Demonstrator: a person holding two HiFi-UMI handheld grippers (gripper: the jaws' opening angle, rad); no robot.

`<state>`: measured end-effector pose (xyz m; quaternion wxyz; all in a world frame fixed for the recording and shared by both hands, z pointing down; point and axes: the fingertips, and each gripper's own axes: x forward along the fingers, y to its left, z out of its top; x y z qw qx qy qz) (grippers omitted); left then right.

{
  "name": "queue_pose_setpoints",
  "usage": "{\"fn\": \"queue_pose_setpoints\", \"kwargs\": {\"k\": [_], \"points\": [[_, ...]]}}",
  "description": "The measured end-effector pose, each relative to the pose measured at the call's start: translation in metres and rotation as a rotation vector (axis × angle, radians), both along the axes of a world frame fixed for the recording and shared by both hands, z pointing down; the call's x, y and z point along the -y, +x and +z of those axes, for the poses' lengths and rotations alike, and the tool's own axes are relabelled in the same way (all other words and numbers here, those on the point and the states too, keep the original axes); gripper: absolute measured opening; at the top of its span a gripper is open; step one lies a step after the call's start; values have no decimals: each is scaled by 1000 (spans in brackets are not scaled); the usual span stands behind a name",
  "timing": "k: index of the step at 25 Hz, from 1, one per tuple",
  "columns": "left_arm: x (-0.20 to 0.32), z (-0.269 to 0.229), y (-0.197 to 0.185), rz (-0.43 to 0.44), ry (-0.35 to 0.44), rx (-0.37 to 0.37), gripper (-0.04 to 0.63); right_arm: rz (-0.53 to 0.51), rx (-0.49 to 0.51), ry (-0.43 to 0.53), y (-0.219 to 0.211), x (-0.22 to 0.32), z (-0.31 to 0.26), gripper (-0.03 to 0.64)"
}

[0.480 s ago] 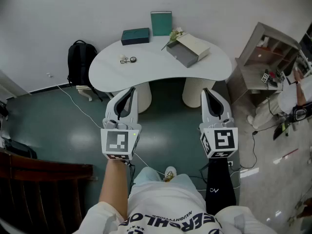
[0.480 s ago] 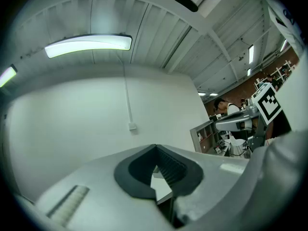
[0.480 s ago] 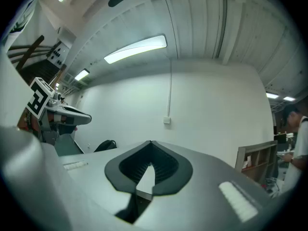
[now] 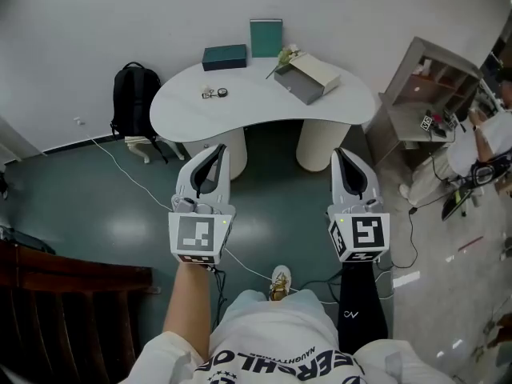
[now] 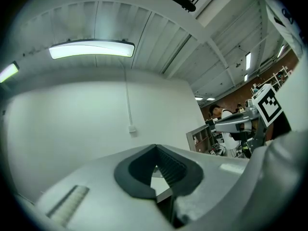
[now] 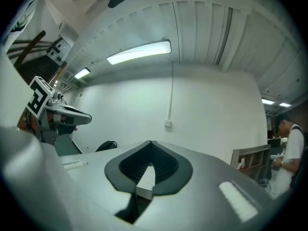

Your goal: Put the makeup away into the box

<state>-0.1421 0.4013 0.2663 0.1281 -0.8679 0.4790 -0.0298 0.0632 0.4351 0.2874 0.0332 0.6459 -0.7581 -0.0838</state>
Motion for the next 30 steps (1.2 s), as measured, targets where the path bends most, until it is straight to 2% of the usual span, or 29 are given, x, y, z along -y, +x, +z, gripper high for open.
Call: {"fn": "queue_pose_setpoints", "kwargs": {"k": [3, 5, 8, 10, 15, 20, 28, 29, 30], "points": [[-16, -1, -18, 9, -3, -1, 5, 25, -5, 7, -13, -18, -2, 32], [-23, -3, -30, 7, -4, -7, 5, 31, -17, 9, -23, -26, -4, 71], [-40, -4, -38, 15, 2, -13, 5, 29, -13, 21, -33, -45, -5, 41], [-47, -3, -40, 21, 6, -18, 5, 27, -12, 27, -37, -53, -6, 46], [-44, -1, -37, 30, 10, -12, 5, 22, -4, 16, -39, -48, 1, 29], [-14, -1, -24, 19, 23, 0, 5, 11, 9, 22, -27, -13, 5, 29], [65, -9, 9, -19, 41, -2, 6, -49, 13, 48, 1, 76, -8, 29], [74, -11, 15, -16, 42, -9, 28, -56, 13, 47, 5, 87, -9, 29], [83, -12, 21, -10, 41, -15, 92, -64, 13, 46, 9, 98, -9, 29]]}}
